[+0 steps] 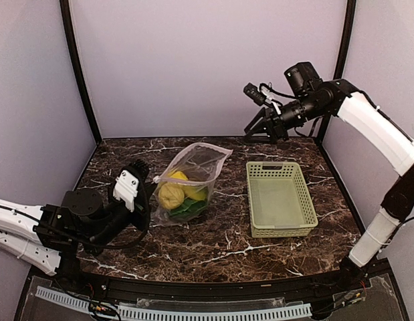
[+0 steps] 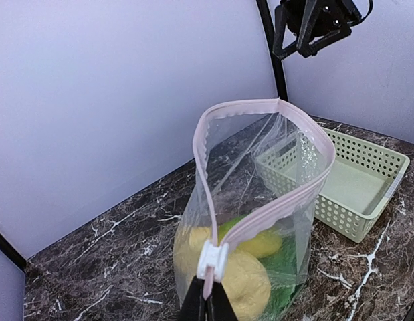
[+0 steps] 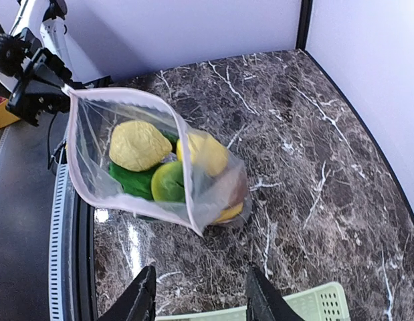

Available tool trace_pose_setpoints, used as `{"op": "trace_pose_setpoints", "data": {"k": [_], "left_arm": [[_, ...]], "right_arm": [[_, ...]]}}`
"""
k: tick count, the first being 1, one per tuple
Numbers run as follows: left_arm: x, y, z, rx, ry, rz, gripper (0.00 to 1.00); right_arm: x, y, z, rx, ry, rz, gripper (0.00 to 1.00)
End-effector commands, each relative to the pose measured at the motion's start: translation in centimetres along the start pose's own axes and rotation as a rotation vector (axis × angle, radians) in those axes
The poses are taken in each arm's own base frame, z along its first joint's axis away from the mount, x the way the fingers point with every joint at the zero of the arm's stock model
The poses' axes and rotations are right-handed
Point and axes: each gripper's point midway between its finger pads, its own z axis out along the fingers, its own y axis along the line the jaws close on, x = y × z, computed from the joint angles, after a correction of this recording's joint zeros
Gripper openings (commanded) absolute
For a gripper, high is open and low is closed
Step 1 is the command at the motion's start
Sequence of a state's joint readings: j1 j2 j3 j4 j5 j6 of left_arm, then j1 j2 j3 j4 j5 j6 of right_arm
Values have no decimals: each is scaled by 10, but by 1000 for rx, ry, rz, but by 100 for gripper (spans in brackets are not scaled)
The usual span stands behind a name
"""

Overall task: Place the food in the zip-top bag and seal the zipper
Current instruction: Hold the zipper food storage bag at the center of the board, then adjust the zipper food storage bag at the center of the board.

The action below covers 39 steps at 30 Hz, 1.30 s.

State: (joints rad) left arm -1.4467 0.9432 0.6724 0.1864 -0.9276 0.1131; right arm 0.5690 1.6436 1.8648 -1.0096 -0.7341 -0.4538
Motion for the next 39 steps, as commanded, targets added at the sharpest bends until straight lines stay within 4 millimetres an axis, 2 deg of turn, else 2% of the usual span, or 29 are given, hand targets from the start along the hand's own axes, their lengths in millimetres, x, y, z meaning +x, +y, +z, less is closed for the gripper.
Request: {"op": "trace_pose_setpoints", "data": {"k": [1,5,10,14,19,24,26,33,36,39], "left_arm": [[-15,16,-13,1,-73,-57,1],[-16,28,-20,-5,-92,-107,1],[-12,41,-28,-16,-102,-154,1],[-10,47,-31,-35,-109,-164,1],[-5,44,-29,-27,-88,-160,1],[0,38,-25,-22,-66,-147,1],[0,37,-24,-23,-64,-145,1],[2,37,-22,-35,-59,-142,1],[-2,44,-22,-50,-65,-161,1],[-19,47,-19,-28,-74,-167,1]], "right_arm": [[22,-1,4,-17,-82,-216,42],[32,14,14,-113,-133,-289,41],[24,8,29,-180,-165,-243,43],[21,19,48,-283,-177,-229,45],[31,47,72,-361,-136,-256,46],[34,50,82,-342,-130,-262,44],[35,43,86,-310,-123,-254,38],[42,31,93,-240,-100,-244,8],[35,31,84,-211,-102,-268,0],[18,33,58,-149,-115,-327,0]]}}
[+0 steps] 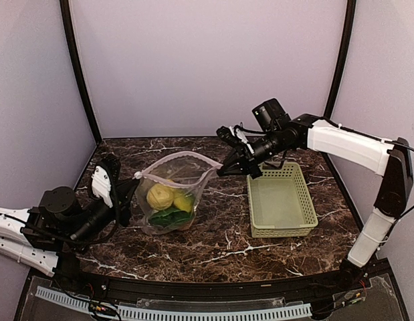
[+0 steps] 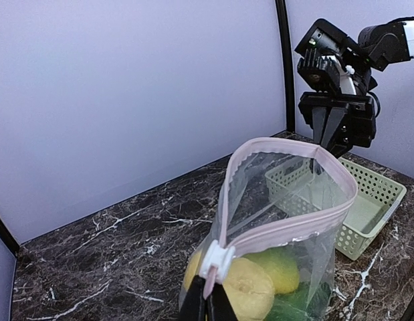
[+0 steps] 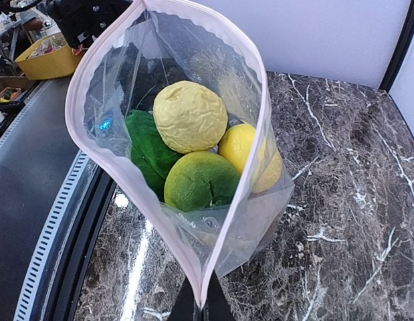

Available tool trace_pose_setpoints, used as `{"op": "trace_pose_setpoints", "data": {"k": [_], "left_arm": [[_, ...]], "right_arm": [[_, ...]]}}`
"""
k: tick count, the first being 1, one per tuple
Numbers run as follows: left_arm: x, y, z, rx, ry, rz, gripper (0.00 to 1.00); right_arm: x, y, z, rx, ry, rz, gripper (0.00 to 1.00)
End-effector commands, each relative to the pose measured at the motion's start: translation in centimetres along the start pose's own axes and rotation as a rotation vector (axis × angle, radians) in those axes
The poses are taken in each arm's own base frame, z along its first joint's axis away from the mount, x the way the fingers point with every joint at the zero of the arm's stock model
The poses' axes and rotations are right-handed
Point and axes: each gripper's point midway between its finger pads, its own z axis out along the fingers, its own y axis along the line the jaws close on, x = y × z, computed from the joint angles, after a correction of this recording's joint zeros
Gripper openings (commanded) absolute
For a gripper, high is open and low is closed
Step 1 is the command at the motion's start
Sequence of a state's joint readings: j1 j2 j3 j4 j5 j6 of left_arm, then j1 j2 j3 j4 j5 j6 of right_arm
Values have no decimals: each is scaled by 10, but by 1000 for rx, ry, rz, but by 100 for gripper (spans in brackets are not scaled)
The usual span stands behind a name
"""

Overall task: Place the food in the zip-top bag and seal the zipper
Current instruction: Adjust the zipper food storage bag at the center of the board.

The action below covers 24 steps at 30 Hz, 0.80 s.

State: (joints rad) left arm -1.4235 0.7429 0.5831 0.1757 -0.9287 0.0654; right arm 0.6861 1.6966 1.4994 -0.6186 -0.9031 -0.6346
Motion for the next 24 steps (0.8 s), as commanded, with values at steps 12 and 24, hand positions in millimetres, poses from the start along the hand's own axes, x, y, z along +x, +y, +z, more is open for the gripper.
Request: {"op": "trace_pose_setpoints", "data": {"k": [12,24], "left_arm": [[-14,-50,38,269,147,67,1],[0,-42,59,208,121,27,1]], "right_arm": [[-22,32,-79,171,160,-230,0],[24,23,-98,199,227,-130,0]]}}
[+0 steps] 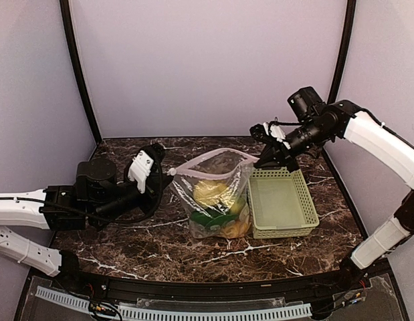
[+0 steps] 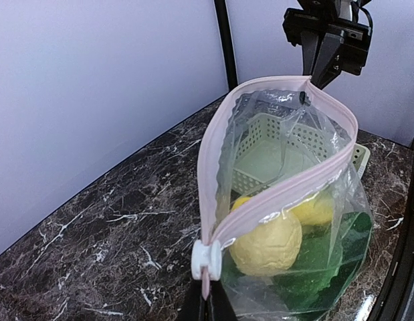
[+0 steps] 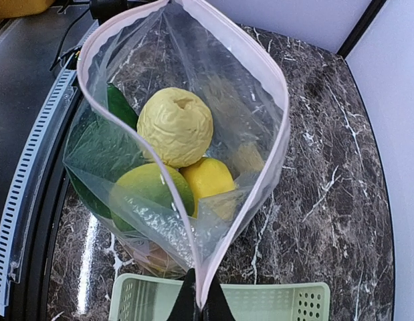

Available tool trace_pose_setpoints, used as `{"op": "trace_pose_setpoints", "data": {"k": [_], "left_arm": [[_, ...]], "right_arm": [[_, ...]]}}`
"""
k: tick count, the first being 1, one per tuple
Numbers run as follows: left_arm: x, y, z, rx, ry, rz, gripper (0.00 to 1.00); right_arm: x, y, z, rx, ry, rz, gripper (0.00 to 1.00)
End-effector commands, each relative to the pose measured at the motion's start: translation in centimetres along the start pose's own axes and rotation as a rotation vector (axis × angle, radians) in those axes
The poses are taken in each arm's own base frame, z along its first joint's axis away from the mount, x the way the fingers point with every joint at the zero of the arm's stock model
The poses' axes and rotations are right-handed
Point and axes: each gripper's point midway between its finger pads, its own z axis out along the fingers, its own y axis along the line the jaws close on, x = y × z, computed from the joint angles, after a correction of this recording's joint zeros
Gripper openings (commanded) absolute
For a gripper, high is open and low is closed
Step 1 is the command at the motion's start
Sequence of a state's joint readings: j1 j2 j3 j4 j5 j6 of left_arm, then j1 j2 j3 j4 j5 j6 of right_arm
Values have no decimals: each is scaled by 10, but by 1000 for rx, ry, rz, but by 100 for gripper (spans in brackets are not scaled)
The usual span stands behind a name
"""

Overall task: Place the food in the zip-top bag and seal the zipper
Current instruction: Adjust the zipper food storage bag at the center of the board.

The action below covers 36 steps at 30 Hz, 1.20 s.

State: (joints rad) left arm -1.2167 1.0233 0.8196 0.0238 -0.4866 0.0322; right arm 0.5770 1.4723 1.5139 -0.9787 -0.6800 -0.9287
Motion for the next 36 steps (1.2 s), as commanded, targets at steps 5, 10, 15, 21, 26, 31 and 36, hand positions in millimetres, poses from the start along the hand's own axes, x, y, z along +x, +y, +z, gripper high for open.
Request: {"op": "trace_pose_setpoints", "data": {"k": [5,10,15,21,26,31,36], "left_arm": [[-7,15,0,-38,-69,-49,1],[-26,5,0,22,-106,-53,1],[-50,-6,0,86,-135,-38,1],[-49,-7,7,71,-124,-7,1],[-35,-6,13,48,-73,17,1],[-34,-8,13,64,-75,0,1],[-40,-15,16,93,-104,-29,1]], "right_arm": [[5,-7,-21,33,-2,28,0],[-26,-4,-43,20,-55,15,0],[-37,3,-50,6,-63,28,0],[-4,12,-26,-48,39,80,0],[1,12,-27,-44,71,82,0],[-11,12,-33,-37,46,79,9],[-52,18,-34,-68,-21,81,39]]}}
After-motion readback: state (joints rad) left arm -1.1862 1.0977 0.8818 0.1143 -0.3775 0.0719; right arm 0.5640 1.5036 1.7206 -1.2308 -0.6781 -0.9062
